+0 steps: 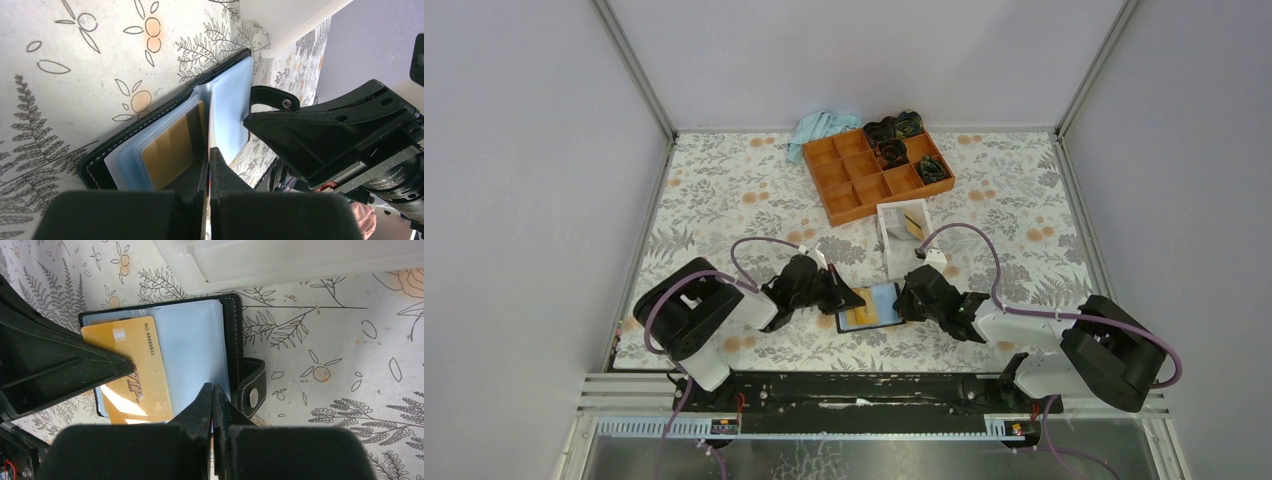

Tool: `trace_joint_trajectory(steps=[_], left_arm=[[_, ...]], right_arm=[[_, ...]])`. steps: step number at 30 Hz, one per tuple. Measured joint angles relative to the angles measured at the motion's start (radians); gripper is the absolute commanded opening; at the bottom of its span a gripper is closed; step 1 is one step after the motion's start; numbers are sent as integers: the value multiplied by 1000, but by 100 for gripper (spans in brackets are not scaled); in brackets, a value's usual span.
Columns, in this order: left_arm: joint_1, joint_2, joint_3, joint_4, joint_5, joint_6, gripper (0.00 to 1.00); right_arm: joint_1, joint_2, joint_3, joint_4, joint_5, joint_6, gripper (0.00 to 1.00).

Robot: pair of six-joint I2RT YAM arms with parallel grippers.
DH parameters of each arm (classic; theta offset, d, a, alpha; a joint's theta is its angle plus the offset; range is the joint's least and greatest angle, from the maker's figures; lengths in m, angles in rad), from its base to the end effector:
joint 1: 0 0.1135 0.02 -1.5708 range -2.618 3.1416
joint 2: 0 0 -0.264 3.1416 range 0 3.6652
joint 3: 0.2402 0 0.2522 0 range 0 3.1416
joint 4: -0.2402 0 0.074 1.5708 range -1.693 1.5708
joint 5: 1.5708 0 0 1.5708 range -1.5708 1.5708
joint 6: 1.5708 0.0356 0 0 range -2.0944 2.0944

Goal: Put the credit cards into the card holder
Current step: Insert the credit card into the card holder.

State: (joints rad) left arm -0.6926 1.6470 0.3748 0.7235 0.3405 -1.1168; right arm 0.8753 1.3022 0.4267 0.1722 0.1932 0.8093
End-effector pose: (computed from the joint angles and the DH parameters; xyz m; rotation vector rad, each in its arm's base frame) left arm 0.1935 -0.1760 0.1042 -0.2822 2.4218 -1.3278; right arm 0.1565 0.1768 0.1479 0.0279 2.3487 0.6596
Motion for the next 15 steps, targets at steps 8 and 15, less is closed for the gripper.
trace_joint_trajectory(steps=[8, 15], left_arm=[[0, 26, 27, -2, 22, 8, 0], [8, 40, 40, -4, 43, 13, 0]], right_arm=[[0, 3, 0, 5, 0, 0, 0], [0, 3, 0, 5, 0, 0, 0]])
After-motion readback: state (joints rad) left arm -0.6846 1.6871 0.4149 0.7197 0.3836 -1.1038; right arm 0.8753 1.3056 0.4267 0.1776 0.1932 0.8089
